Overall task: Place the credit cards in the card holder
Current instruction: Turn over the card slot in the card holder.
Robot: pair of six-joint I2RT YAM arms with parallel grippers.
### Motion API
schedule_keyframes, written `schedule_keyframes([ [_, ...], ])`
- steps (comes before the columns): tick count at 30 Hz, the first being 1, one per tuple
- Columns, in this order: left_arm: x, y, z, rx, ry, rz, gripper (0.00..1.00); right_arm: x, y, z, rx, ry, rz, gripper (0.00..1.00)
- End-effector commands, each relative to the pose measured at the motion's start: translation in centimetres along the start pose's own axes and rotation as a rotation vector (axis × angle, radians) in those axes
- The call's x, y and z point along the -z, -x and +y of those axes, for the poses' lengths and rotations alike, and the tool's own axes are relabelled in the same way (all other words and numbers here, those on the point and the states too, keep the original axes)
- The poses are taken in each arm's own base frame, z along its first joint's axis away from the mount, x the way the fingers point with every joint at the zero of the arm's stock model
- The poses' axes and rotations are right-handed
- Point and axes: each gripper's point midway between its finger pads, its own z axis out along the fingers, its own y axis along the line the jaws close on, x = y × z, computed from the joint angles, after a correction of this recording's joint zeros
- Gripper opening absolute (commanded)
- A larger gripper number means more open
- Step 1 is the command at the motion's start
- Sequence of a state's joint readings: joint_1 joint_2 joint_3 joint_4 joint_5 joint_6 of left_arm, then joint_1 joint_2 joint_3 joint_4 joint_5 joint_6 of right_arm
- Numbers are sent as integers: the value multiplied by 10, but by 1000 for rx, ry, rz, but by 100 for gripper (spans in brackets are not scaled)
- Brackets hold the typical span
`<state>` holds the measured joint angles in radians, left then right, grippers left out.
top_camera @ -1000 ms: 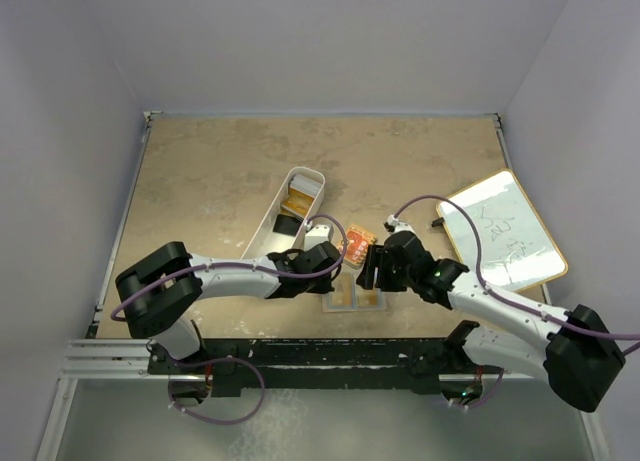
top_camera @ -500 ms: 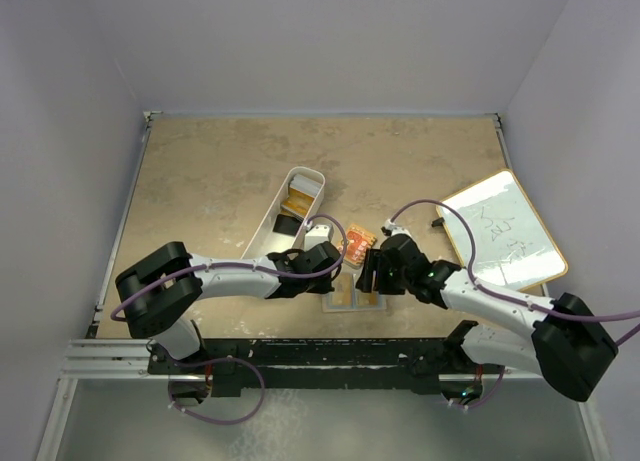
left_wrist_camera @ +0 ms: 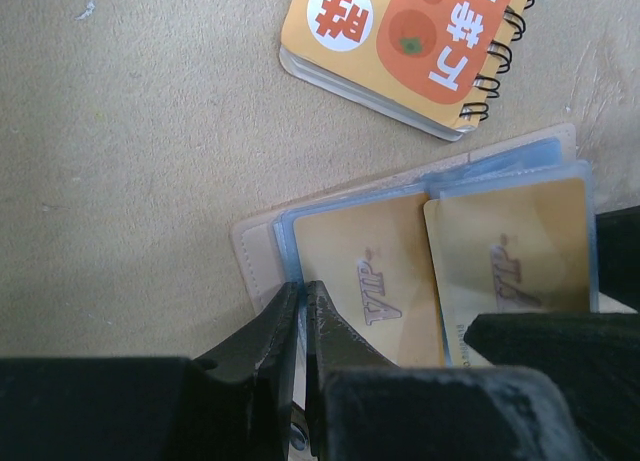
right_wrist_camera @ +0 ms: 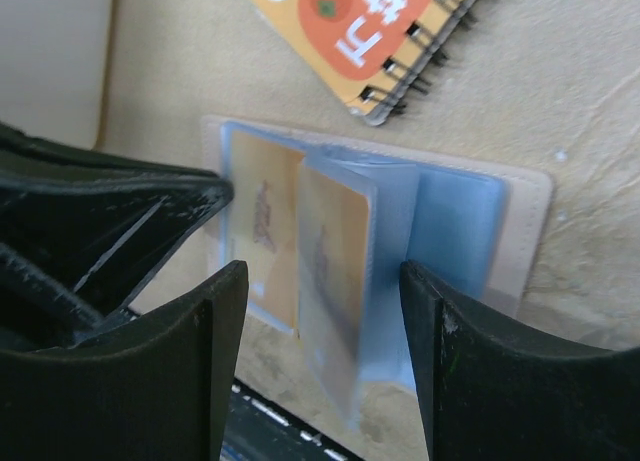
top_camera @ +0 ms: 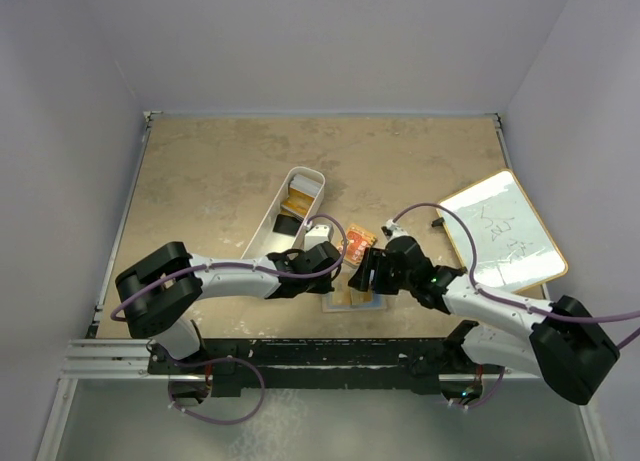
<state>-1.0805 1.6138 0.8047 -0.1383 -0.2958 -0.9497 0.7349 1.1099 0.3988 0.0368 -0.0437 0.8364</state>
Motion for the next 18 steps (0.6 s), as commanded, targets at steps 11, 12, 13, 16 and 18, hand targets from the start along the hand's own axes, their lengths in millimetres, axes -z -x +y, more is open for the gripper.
schedule_keyframes([
  [11, 4, 5, -3, 15, -26, -33, 3, 19, 12, 43, -93, 220, -35, 64],
  [12, 5, 6, -3, 17, -27, -36, 3, 20, 12, 43, -89, 219, -35, 64],
  [13, 4, 5, -2, 17, -25, -35, 3, 20, 12, 44, -88, 221, -32, 64],
  [16, 5, 5, -3, 19, -27, -35, 3, 18, 10, 46, -84, 232, -19, 64],
  [18, 5, 5, -3, 20, -27, -37, 3, 17, 9, 47, -84, 237, -10, 64],
])
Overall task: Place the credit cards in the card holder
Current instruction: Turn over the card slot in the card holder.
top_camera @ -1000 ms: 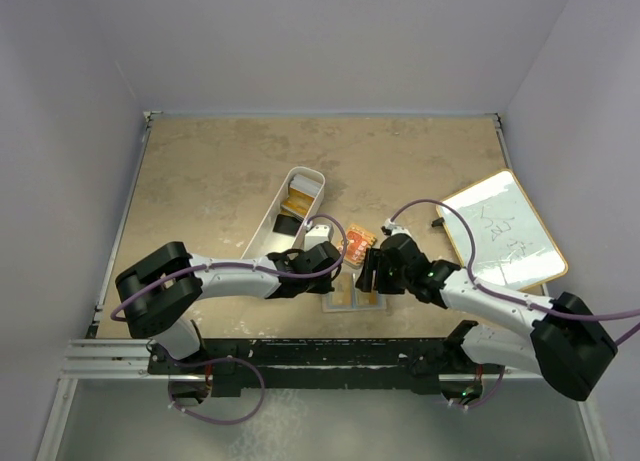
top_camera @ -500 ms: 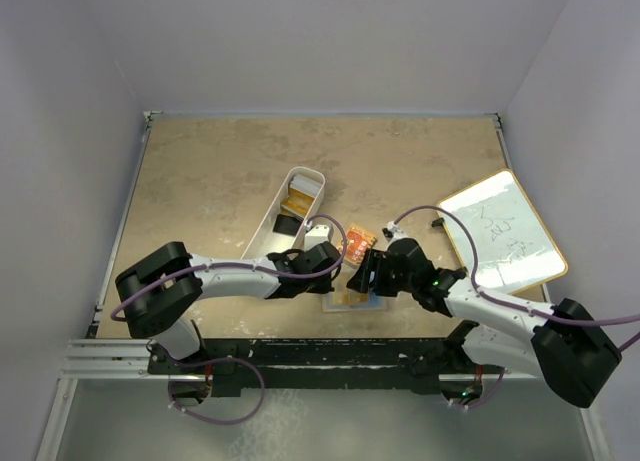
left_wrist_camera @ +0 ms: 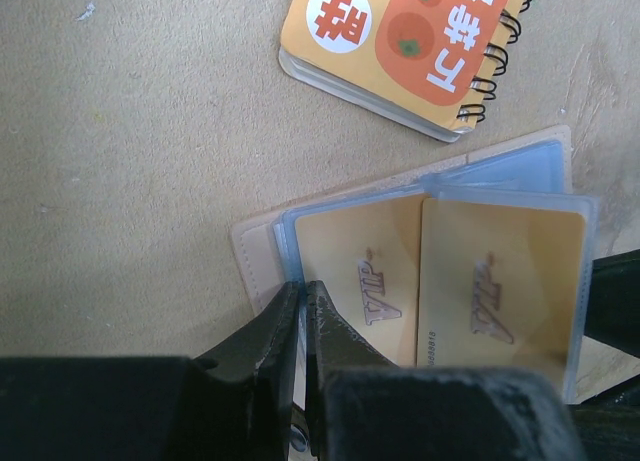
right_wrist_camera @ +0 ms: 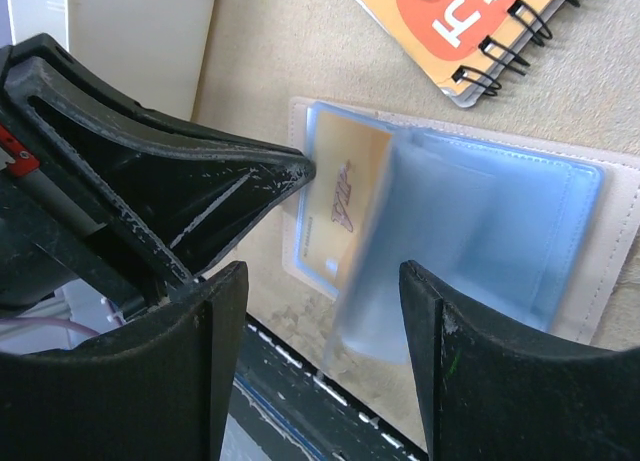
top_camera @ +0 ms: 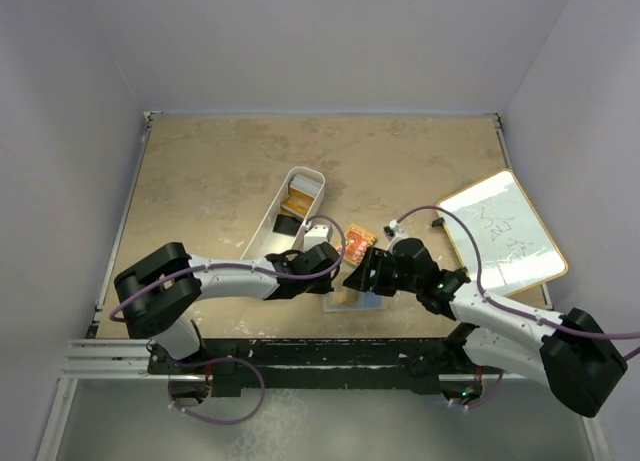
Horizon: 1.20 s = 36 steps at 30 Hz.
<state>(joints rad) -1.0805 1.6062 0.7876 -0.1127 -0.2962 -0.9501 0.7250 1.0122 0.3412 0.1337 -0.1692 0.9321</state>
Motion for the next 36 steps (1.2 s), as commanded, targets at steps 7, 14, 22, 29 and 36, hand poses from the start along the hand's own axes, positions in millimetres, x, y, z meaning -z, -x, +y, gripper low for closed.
schedule_keyframes([
  [7, 6, 6, -2, 22, -14, -34, 4, -2, 7, 21, 6, 79, 5, 62],
  [14, 7, 7, -1, 25, -13, -34, 4, 2, 9, 28, 15, 111, -4, 60],
  [22, 11, 12, -3, 39, -17, -53, 4, -1, 3, 37, 29, 157, 39, 62],
  [29, 13, 14, -2, 49, -14, -65, 4, -5, 8, 46, 36, 190, 33, 62],
  [36, 13, 14, -2, 52, -14, -65, 4, -1, 10, 49, 36, 200, 26, 67],
])
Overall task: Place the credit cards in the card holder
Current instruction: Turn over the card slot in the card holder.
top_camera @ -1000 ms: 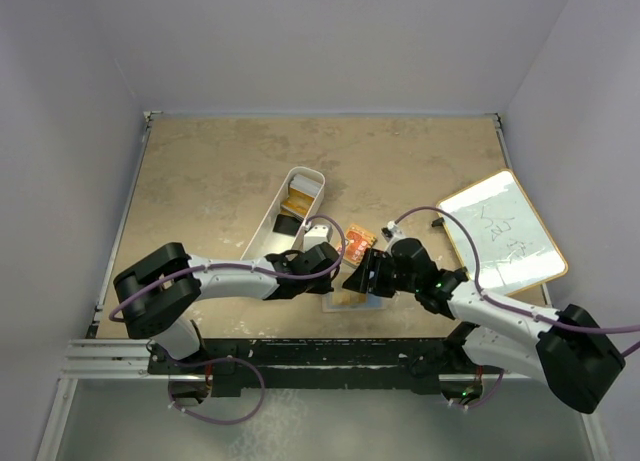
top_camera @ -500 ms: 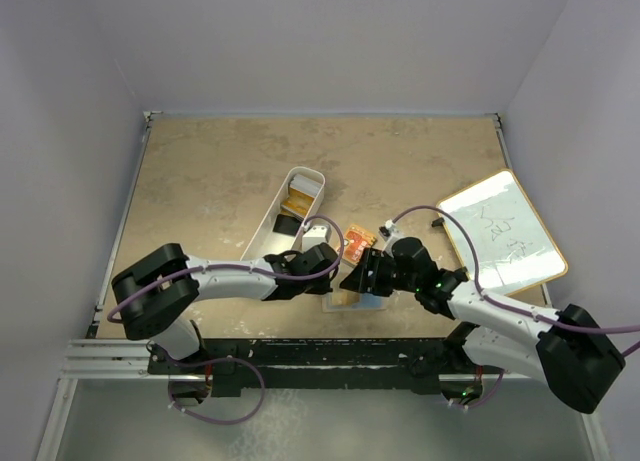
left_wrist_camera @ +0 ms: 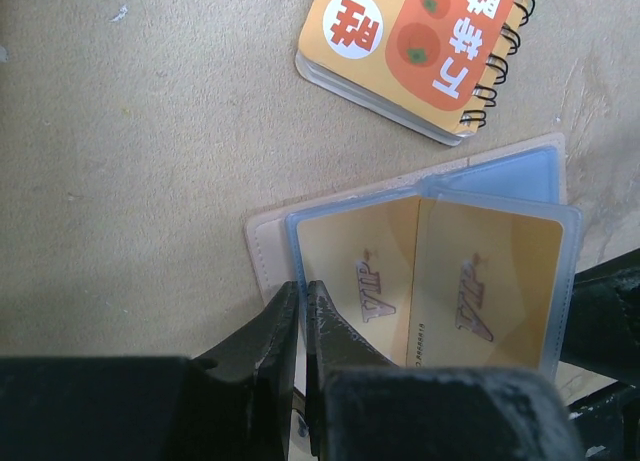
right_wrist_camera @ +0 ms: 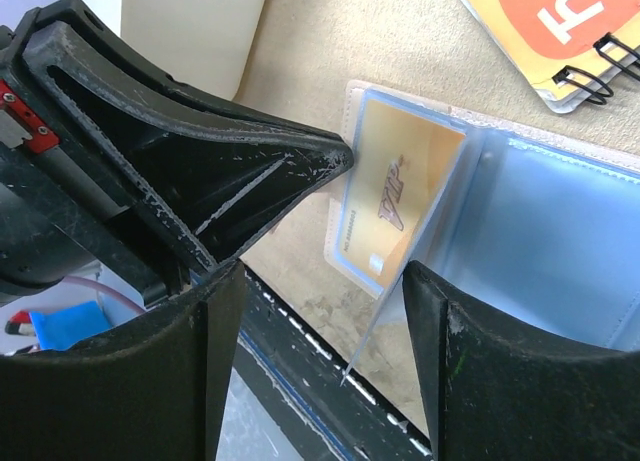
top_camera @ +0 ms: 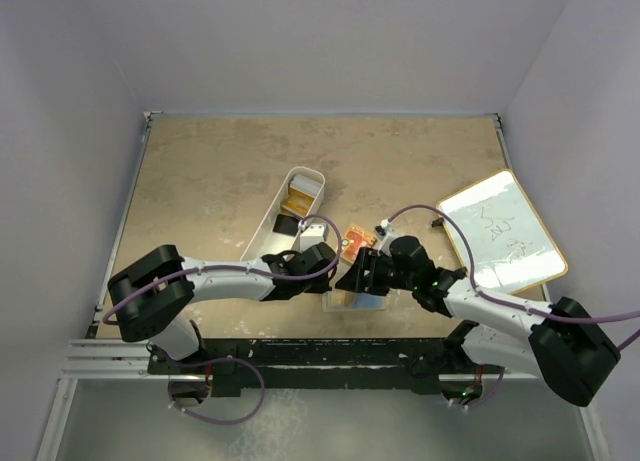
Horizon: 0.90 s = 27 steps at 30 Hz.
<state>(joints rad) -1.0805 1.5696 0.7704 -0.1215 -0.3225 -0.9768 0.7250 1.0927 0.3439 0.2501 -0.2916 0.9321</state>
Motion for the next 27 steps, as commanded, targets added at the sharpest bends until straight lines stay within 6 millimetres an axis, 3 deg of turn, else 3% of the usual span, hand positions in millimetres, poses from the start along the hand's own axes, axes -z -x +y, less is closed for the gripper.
schedule_keyframes([
  [1, 6, 9, -6, 23, -21, -37, 4, 6, 18, 31, 34, 93, -43, 68],
  [10, 8, 12, -9, 27, -28, -42, 4, 10, 17, 35, 20, 111, -41, 68],
  [21, 21, 25, -27, 59, -99, -65, 10, 9, 17, 39, 16, 140, -38, 68],
  [27, 20, 22, -36, 55, -147, -49, 10, 9, 16, 42, 9, 153, -34, 68],
])
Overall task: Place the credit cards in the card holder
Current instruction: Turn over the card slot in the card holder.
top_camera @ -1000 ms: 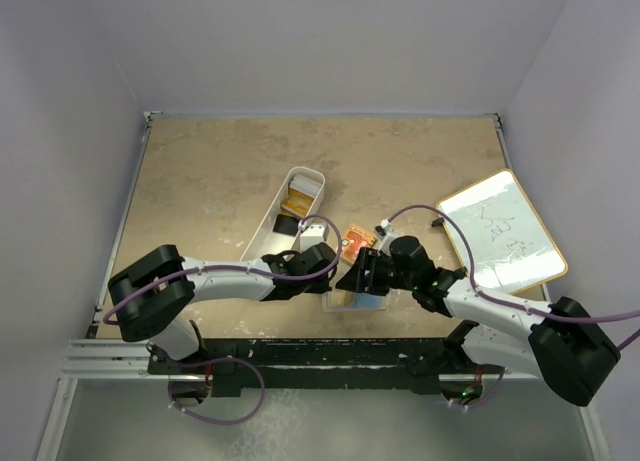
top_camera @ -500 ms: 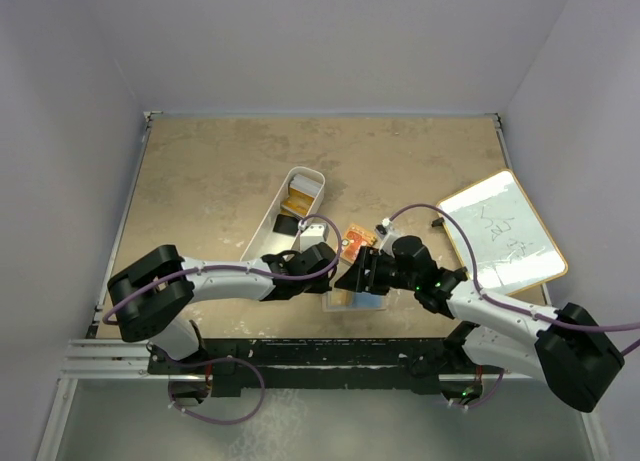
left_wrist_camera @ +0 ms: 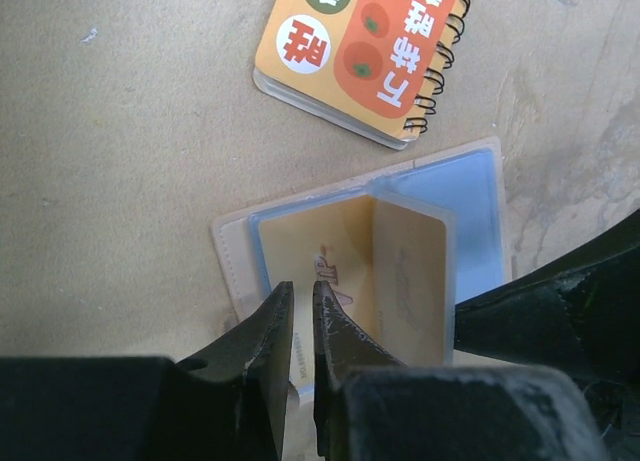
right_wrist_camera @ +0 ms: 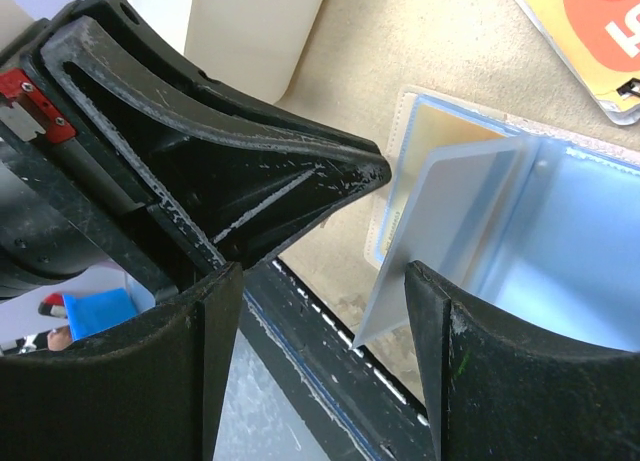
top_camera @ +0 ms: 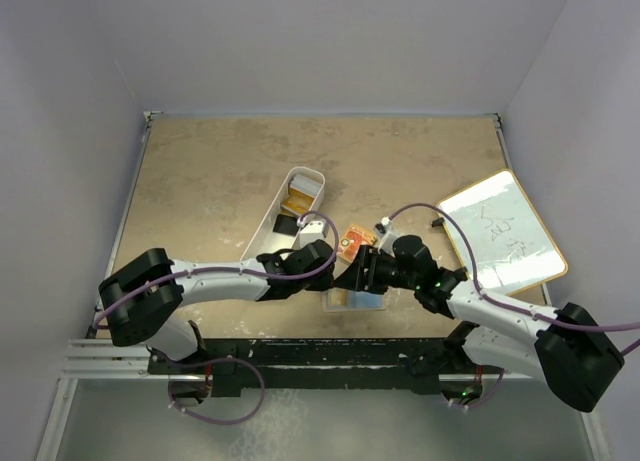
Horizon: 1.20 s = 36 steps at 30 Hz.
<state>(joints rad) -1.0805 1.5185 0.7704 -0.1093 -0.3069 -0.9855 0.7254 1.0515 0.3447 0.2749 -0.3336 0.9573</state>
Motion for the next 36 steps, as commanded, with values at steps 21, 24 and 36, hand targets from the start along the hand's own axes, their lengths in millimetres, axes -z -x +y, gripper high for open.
schedule_keyframes([
  [21, -2, 2, -47, 57, -222, 16, 9, -6, 16, 32, 8, 120, -19, 68],
  [24, -5, 1, -46, 67, -223, 26, 9, -6, 16, 35, 11, 130, -14, 68],
  [36, -12, -5, -43, 82, -191, 54, 9, 2, 17, 33, 31, 98, -22, 68],
])
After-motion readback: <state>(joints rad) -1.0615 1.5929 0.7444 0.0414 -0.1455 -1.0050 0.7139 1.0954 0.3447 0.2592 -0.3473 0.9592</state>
